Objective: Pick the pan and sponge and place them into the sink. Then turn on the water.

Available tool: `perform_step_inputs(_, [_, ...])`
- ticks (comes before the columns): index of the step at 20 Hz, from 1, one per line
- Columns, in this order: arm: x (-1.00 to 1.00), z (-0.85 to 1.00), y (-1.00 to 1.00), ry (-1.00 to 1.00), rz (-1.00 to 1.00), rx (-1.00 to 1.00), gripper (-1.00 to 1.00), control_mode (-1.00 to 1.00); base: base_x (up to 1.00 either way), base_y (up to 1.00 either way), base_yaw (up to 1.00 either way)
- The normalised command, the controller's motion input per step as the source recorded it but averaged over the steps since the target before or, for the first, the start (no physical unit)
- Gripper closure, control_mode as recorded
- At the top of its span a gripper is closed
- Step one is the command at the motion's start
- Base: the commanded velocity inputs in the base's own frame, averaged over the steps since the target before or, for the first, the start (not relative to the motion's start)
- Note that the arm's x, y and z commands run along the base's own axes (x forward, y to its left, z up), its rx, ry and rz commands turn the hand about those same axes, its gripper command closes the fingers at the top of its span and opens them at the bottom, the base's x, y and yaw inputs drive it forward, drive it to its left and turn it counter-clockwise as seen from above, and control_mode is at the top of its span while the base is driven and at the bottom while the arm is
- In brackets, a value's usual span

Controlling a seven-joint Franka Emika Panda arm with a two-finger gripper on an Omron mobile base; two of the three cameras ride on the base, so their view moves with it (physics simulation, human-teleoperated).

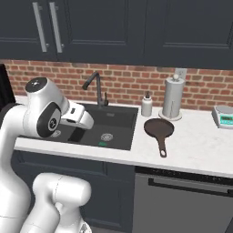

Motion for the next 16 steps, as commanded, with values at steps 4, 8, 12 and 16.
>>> perform_step_inputs(4, [0.0, 0.0, 0.0, 0.0, 0.0, 0.0, -1.0, 1.0, 0.31, 0.0, -0.01])
perform_step_inputs(8, [0.0, 0.0, 0.0, 0.0, 0.0, 0.0, -1.0, 1.0, 0.41, 0.0, 0.0])
perform_step_inputs(12, [0.0, 0.0, 0.0, 0.0, 0.0, 0.0, -1.0, 1.0, 0.5, 0.0, 0.0])
perform_step_inputs(16, [0.0, 0.0, 0.0, 0.0, 0.0, 0.0, -1.0, 1.0, 0.49, 0.0, 0.0])
